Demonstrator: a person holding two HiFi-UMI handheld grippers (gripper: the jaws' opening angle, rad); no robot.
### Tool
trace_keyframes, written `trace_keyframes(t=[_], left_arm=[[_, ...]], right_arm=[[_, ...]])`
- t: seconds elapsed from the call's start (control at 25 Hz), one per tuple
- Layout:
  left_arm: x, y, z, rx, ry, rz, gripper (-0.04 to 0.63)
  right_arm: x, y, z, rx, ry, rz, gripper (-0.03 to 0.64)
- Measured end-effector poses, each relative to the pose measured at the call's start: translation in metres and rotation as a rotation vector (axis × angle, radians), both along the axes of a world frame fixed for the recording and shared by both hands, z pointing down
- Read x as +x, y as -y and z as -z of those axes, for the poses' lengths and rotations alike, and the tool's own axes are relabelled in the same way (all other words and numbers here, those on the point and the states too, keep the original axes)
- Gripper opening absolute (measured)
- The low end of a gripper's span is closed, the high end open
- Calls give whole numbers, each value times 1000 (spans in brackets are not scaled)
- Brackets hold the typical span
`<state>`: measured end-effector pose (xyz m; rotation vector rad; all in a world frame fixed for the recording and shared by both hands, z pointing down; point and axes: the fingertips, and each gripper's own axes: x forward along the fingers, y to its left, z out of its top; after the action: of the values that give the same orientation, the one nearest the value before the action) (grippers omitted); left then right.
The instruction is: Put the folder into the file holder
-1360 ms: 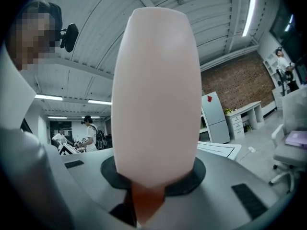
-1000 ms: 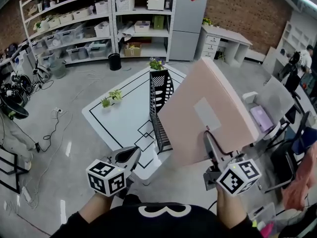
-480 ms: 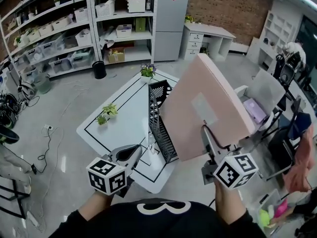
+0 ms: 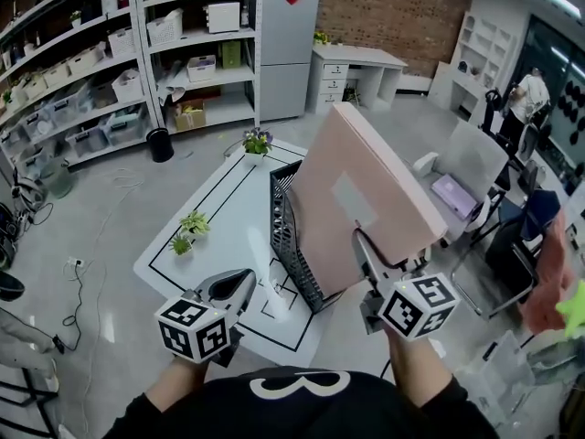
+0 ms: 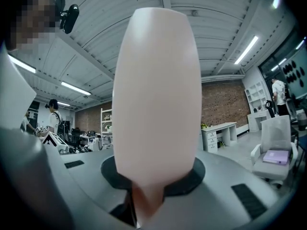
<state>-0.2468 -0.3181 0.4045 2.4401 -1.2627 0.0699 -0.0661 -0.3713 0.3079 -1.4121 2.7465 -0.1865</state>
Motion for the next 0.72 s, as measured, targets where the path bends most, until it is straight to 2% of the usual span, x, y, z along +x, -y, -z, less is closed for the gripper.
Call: trace_keyframes(t=[0.72], left_arm=[[-24, 30, -19, -24, -8, -60, 6]], right_arm=[[-20, 22, -67, -78, -103, -4, 124]])
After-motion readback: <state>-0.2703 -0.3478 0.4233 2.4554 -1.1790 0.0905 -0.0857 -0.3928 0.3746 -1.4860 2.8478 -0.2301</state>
